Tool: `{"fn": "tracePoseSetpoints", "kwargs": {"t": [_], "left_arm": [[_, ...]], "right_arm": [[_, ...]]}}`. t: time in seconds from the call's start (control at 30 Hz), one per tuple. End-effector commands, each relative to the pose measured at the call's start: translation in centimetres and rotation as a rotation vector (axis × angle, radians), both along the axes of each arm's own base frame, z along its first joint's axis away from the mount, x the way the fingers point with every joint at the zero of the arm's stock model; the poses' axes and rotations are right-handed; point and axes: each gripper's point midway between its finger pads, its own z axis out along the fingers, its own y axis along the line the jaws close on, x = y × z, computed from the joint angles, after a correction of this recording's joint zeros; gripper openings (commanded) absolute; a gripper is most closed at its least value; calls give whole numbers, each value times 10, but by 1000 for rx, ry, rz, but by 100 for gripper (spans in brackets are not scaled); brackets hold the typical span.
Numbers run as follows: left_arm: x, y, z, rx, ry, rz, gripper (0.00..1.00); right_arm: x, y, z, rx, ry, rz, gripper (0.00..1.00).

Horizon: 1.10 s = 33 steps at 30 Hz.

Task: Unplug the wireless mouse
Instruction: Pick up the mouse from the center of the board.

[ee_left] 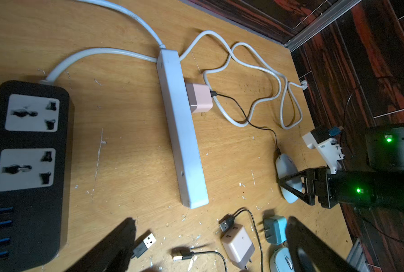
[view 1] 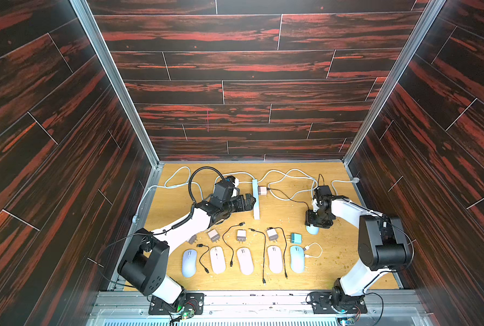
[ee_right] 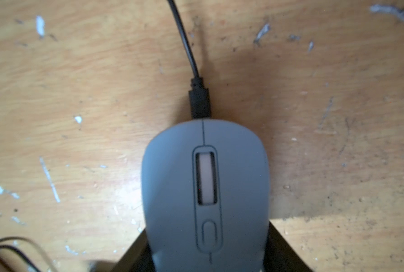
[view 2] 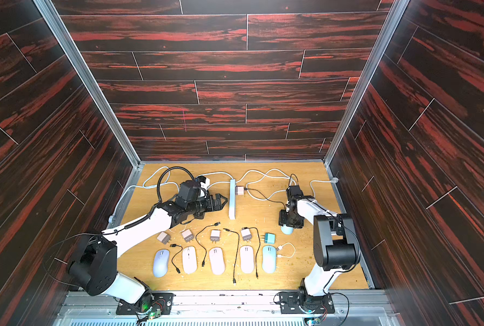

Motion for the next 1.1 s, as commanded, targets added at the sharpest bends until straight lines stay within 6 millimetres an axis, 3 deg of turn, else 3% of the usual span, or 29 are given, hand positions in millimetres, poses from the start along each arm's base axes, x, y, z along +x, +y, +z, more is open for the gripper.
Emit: {"fn": "tracePoseSetpoints", "kwargs": {"t": [0.0, 0.13, 0.27, 0.47, 0.57, 0.8, 1.0, 1.03, 1.07], "left_arm": [[6, 7, 17, -47, -48, 53, 100], [11, 8, 33, -142, -71, 110, 100], [14, -2, 40, -247, -69, 111, 99], [18, -20, 32, -343, -7, 83, 94], [17, -32, 31, -361, 7, 65, 89], [1, -75, 26, -396, 29, -11, 83], [-6, -109, 23, -454, 65, -69, 75], [-6, -115, 10, -435, 93, -74, 72], [-8, -120, 9, -430, 101, -84, 70]], "right_arm": [[2, 7, 23, 39, -75, 2, 58], [2, 27, 50, 83, -175, 54, 57], [-4, 55, 61, 98, -227, 144, 57], [-14, 112, 74, 159, -321, 334, 57], [-20, 130, 77, 220, -357, 376, 57], [-44, 151, 83, 261, -403, 474, 57], [-61, 157, 84, 291, -418, 483, 56], [-62, 157, 83, 294, -415, 484, 56], [-63, 158, 82, 295, -415, 485, 56]]}}
